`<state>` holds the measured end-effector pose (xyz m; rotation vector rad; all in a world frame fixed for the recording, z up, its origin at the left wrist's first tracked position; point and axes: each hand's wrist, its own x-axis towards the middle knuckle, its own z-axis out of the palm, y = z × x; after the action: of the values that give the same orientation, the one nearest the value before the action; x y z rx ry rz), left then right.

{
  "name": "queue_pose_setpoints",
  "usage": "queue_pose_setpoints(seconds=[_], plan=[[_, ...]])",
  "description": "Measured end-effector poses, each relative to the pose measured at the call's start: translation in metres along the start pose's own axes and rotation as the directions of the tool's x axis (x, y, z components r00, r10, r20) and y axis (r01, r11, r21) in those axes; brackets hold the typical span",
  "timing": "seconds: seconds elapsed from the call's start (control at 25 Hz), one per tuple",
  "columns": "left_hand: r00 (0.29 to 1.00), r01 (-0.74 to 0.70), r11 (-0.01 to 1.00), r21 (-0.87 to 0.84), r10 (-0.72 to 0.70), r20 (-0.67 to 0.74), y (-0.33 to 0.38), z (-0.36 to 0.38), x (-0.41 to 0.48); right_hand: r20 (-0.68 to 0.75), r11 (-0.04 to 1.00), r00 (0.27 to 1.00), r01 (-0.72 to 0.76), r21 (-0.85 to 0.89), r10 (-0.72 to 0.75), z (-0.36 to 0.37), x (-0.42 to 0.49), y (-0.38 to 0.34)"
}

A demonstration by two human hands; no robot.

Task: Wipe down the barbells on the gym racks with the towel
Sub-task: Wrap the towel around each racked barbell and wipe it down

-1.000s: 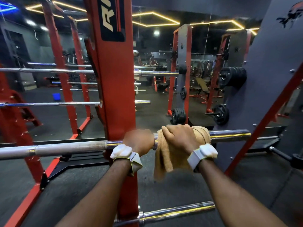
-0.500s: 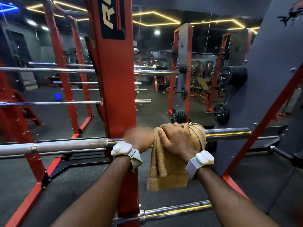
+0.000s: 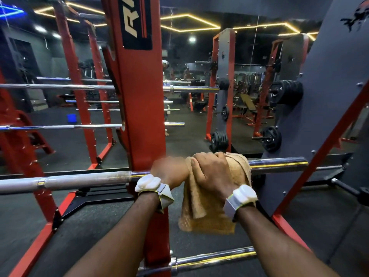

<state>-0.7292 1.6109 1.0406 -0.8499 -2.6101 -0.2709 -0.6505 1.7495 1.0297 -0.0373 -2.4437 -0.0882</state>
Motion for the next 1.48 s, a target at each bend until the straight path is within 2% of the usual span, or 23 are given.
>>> queue_pose_setpoints(seconds=[0.08, 0.16, 0.24, 0.32, 0.4, 0.44, 0.52, 0.6, 0.68, 0.72, 0.8, 0.88, 0.96, 1.04, 1.08, 1.16, 1.2, 1.24, 1.32, 1.36, 1.4, 1.44, 1.48], plan=[[1.0, -0.01, 1.0, -0.005, 0.01, -0.014, -0.002, 0.001, -0.001, -0.084, 0.994, 0.991, 0.1, -0.035, -0.102, 0.004, -0.021, 0.012], [1.0, -0.013, 1.0, -0.004, 0.013, -0.02, -0.003, 0.001, -0.003, 0.0, 0.991, 0.992, 0.128, -0.047, -0.128, 0.001, -0.017, 0.028], [1.0, -0.021, 1.0, 0.002, 0.021, -0.022, -0.003, 0.0, -0.003, 0.162, 0.999, 0.987, 0.009, -0.043, -0.002, -0.008, 0.005, 0.037], [1.0, -0.019, 1.0, -0.002, 0.019, -0.002, -0.002, -0.002, -0.001, 0.353, 0.981, 0.916, -0.192, -0.035, 0.191, -0.014, 0.029, 0.032], [1.0, -0.013, 1.0, -0.011, 0.013, 0.024, -0.002, -0.002, 0.001, 0.434, 0.963, 0.864, -0.266, -0.039, 0.256, -0.008, 0.043, 0.019], [0.999, -0.011, 1.0, -0.013, 0.011, 0.035, -0.003, -0.001, 0.002, 0.393, 0.97, 0.889, -0.241, -0.032, 0.234, -0.006, 0.039, 0.009], [0.999, -0.013, 1.0, -0.01, 0.014, 0.041, -0.004, 0.0, 0.003, 0.161, 0.987, 0.975, -0.16, 0.018, 0.155, -0.002, 0.017, -0.004], [0.999, -0.026, 1.0, -0.009, 0.027, 0.031, -0.005, 0.0, 0.003, -0.002, 1.0, 1.0, -0.021, 0.019, 0.021, 0.001, -0.007, 0.001], [0.999, -0.049, 0.999, -0.017, 0.049, 0.013, -0.006, 0.0, 0.001, 0.018, 0.997, 0.997, 0.081, -0.021, -0.08, 0.0, -0.016, 0.027], [0.998, -0.057, 0.998, -0.022, 0.057, 0.004, -0.007, 0.0, 0.0, 0.085, 0.997, 0.995, 0.062, -0.035, -0.059, -0.004, -0.012, 0.037], [0.999, -0.053, 0.998, -0.028, 0.053, 0.004, -0.006, -0.001, -0.001, 0.256, 0.993, 0.959, -0.111, -0.05, 0.12, -0.014, 0.008, 0.041], [0.999, -0.033, 0.999, -0.029, 0.034, 0.024, -0.005, -0.002, 0.001, 0.318, 0.974, 0.921, -0.216, -0.066, 0.226, -0.011, 0.029, 0.03], [0.999, -0.015, 0.999, -0.033, 0.017, 0.052, -0.004, -0.001, 0.003, 0.224, 0.976, 0.95, -0.21, -0.059, 0.218, -0.004, 0.026, 0.01], [0.998, -0.009, 0.999, -0.031, 0.011, 0.062, -0.004, -0.002, 0.004, 0.012, 0.996, 0.996, -0.087, -0.02, 0.088, 0.002, 0.002, 0.003], [0.998, -0.013, 1.0, -0.028, 0.014, 0.062, -0.005, -0.002, 0.004, -0.044, 1.0, 0.999, -0.022, -0.019, 0.021, 0.002, -0.011, 0.006], [0.998, -0.027, 0.999, -0.025, 0.028, 0.056, -0.006, -0.002, 0.003, 0.01, 0.997, 0.998, 0.062, -0.053, -0.062, 0.001, -0.018, 0.027], [0.998, -0.034, 0.999, -0.027, 0.035, 0.053, -0.005, -0.002, 0.003, 0.082, 0.997, 0.996, 0.042, -0.058, -0.037, -0.004, -0.011, 0.037], [0.998, -0.039, 0.999, -0.029, 0.041, 0.052, -0.005, -0.003, 0.002, 0.17, 0.998, 0.985, -0.035, -0.046, 0.042, -0.01, 0.001, 0.042], [0.998, -0.034, 0.999, -0.033, 0.036, 0.057, -0.005, -0.004, 0.003, 0.38, 0.969, 0.892, -0.243, -0.048, 0.243, -0.018, 0.027, 0.037], [0.998, -0.027, 0.999, -0.035, 0.029, 0.064, -0.005, -0.004, 0.003, 0.444, 0.957, 0.852, -0.285, -0.048, 0.276, -0.015, 0.039, 0.031], [0.997, -0.023, 0.999, -0.038, 0.025, 0.072, -0.005, -0.003, 0.003, 0.452, 0.953, 0.844, -0.299, -0.048, 0.288, -0.012, 0.044, 0.023], [0.997, -0.02, 0.999, -0.039, 0.023, 0.077, -0.005, -0.001, 0.004, 0.398, 0.961, 0.877, -0.27, -0.053, 0.269, -0.008, 0.04, 0.014], [0.997, -0.019, 0.999, -0.041, 0.022, 0.079, -0.006, 0.0, 0.005, 0.264, 0.974, 0.938, -0.224, -0.042, 0.227, -0.004, 0.028, 0.006]])
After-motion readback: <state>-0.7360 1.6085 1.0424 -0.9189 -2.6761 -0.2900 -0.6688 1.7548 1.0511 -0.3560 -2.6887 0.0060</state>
